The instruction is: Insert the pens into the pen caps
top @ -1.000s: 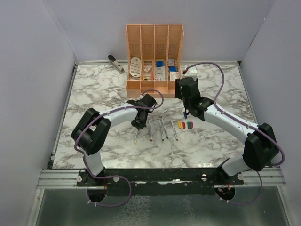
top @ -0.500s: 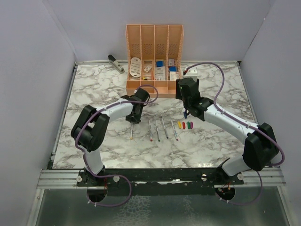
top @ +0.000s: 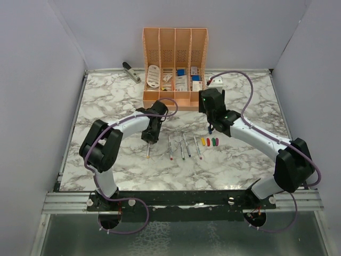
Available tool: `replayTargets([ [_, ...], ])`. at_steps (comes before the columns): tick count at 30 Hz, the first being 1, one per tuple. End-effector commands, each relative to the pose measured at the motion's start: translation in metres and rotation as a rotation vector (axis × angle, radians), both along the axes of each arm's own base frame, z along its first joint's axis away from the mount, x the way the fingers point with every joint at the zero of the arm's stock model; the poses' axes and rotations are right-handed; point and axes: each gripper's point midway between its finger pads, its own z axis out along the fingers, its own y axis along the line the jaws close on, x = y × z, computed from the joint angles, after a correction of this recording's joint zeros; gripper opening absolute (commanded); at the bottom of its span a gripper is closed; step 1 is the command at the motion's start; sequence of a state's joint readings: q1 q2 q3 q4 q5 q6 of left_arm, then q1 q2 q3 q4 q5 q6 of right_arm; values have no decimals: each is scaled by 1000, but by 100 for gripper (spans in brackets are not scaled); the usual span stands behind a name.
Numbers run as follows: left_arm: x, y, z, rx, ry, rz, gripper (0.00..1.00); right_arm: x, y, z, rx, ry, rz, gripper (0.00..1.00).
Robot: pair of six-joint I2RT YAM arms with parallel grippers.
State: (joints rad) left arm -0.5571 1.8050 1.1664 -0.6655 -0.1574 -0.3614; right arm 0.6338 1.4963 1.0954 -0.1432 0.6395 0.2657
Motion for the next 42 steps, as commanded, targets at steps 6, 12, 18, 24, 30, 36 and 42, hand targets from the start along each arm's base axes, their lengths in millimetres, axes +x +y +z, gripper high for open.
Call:
replayTargets([
  [6, -44, 5, 2, -64, 137, 58, 33, 4, -4, -6, -20, 7, -38, 57],
  [12, -42, -1, -2, -90, 138, 77, 33, 5, -1, -9, -19, 16, -30, 57],
  [18, -44, -2, -9, -96, 154, 78, 32, 2, -4, -10, -20, 18, -36, 57],
  [24, -38, 0, -15, -85, 164, 79, 32, -3, -7, -16, -15, 35, -45, 57],
  [30, -36, 4, -18, -62, 171, 81, 31, -5, -11, -13, -23, 27, -58, 57],
  [36, -37, 11, -25, -27, 192, 91, 27, -6, -15, -12, -33, 22, -71, 57],
  [42, -35, 22, -32, 12, 196, 120, 20, -7, -16, -9, -26, 14, -68, 58],
])
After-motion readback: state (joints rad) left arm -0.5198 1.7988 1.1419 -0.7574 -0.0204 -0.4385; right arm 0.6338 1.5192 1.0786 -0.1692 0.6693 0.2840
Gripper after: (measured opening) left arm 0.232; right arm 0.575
